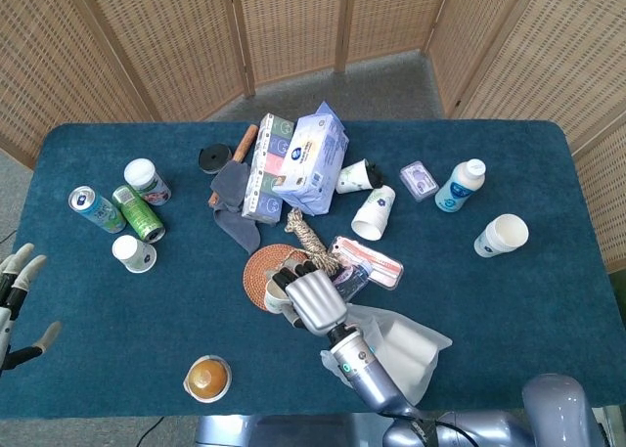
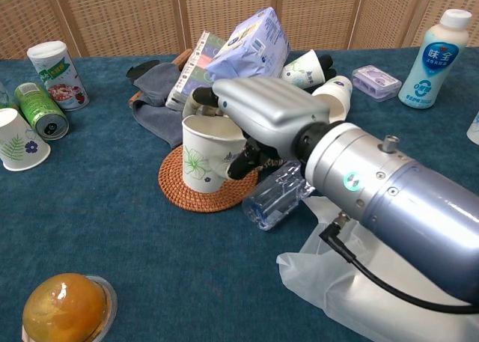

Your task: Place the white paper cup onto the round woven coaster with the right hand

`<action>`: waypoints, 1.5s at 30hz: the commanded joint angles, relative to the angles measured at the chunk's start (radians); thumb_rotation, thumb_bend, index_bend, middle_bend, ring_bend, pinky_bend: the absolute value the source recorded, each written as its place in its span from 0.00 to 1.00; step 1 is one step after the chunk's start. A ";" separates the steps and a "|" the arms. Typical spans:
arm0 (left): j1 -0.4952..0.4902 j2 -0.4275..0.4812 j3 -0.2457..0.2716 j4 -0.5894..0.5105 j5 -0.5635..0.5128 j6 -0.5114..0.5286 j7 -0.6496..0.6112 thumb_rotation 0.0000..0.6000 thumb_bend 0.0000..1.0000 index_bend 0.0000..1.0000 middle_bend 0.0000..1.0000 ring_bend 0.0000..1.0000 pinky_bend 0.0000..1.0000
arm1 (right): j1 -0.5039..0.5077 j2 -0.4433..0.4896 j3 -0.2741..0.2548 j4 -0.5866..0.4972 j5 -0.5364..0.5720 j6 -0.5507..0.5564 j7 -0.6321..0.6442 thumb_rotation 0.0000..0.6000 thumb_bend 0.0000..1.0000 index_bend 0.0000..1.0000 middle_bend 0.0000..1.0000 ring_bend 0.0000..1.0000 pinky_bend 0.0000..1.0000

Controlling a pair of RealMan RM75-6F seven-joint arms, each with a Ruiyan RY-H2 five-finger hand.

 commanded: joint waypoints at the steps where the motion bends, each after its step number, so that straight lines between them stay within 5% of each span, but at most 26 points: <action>1: 0.000 0.002 -0.001 0.000 -0.002 0.000 -0.006 1.00 0.35 0.00 0.00 0.00 0.00 | 0.011 -0.026 0.010 0.029 0.017 -0.007 -0.012 1.00 0.57 0.25 0.36 0.23 0.32; 32: -0.002 0.011 -0.014 0.011 -0.045 -0.018 -0.032 1.00 0.35 0.00 0.00 0.00 0.00 | 0.096 -0.123 0.078 0.257 0.110 -0.056 -0.082 1.00 0.55 0.25 0.36 0.23 0.32; 45: 0.000 0.010 -0.015 0.010 -0.044 -0.014 -0.030 1.00 0.35 0.00 0.00 0.00 0.00 | 0.093 -0.100 0.086 0.231 0.093 -0.025 -0.064 1.00 0.56 0.25 0.36 0.23 0.32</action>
